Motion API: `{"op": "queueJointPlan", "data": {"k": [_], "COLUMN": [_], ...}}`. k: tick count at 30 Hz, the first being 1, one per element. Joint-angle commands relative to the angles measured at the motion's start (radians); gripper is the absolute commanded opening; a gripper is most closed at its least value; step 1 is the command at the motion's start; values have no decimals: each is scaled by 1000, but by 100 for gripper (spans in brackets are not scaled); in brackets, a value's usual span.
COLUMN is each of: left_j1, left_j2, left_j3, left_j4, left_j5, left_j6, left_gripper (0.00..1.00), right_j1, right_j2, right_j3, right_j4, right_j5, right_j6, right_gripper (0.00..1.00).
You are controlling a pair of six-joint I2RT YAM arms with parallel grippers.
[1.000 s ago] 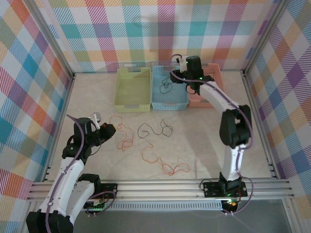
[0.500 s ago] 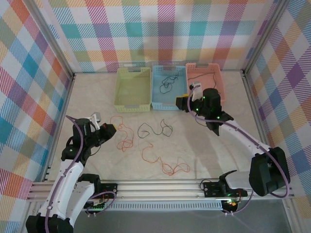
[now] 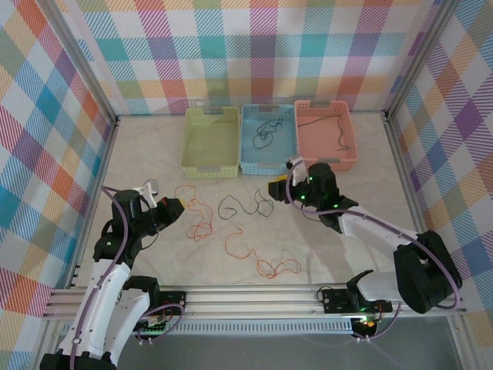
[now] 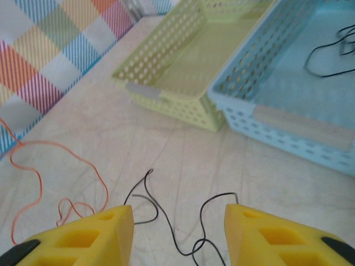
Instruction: Untangle the cables
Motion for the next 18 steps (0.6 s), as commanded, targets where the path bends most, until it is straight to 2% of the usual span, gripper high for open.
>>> {"op": "queueJointPlan", "data": {"k": [1, 11, 18], "left_j1": [-12, -13, -13], "left_j2": [-22, -17, -7], "left_j3": [49, 199, 320], "left_j4": [-29, -81, -109], "left_j5": [39, 121, 229], "left_j6": [-11, -12, -6], "left_gripper": [0, 0, 0], "right_j1": [36, 75, 92], "right_j2": [33, 132, 124], "right_j3": [-25, -57, -79], "right_j4": [149, 258, 352], "right_j5": [-6, -19, -98], "right_j6": [-50, -72, -93], "right_gripper": [48, 49, 50]}}
